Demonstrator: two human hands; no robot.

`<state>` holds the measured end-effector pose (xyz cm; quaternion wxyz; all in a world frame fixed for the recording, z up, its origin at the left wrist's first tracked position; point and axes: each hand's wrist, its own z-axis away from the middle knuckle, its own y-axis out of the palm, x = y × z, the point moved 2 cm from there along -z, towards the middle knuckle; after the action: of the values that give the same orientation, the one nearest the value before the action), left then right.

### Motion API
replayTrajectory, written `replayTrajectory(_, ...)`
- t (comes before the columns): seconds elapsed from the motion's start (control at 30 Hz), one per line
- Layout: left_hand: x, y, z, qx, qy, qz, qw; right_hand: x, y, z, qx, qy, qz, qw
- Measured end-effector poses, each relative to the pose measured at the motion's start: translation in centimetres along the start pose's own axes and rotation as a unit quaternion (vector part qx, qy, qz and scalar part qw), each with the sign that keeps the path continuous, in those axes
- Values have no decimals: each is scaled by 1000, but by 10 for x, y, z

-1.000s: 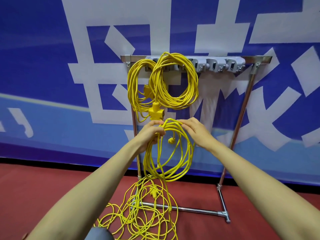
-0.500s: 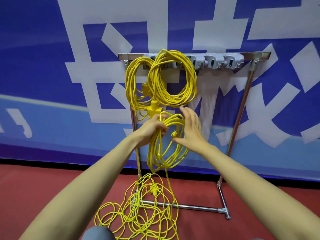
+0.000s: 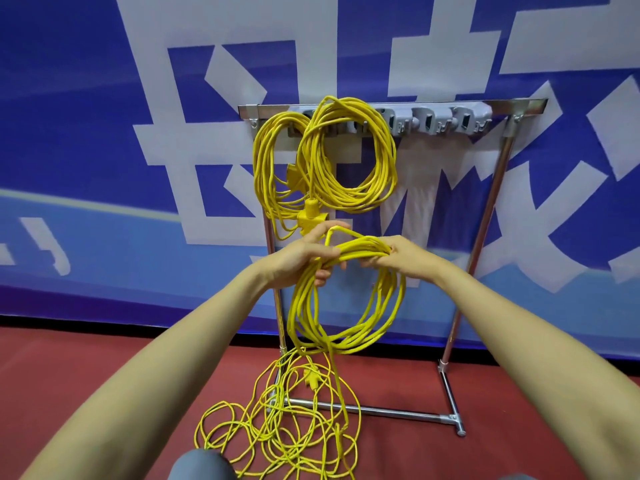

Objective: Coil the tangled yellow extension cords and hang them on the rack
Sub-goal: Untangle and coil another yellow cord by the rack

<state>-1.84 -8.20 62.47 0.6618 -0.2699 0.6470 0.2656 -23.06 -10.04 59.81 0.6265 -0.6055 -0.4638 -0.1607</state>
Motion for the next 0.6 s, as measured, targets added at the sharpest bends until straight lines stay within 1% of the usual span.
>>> replayTrajectory(0.03,1,2,-1,0,8,-4,1000,1,-2,0,7,2,2,1000)
replayTrajectory(0.13,4,5,-6,-41,2,-3,999,4,-4,3,3,5,9,1000)
replayTrajectory(0.23,5,6,-9,-30,-11,23,999,4,-5,7,4,7,-14,1000)
replayTrajectory(0.37,7,4,-12,-53,-13,43,998,12,-4,10,-7,-33,95,995)
replayTrajectory(0.47,9,3,-15,-70,-11,42,997,14,4,11,-47,-72,169,982)
replayTrajectory(0.53,9,4,-16,-73,-9,29,997,13,9,12,-70,-87,174,978)
replayTrajectory(0.6,10,6,-19,-76,-10,16,997,15,13,11,-77,-95,171,978)
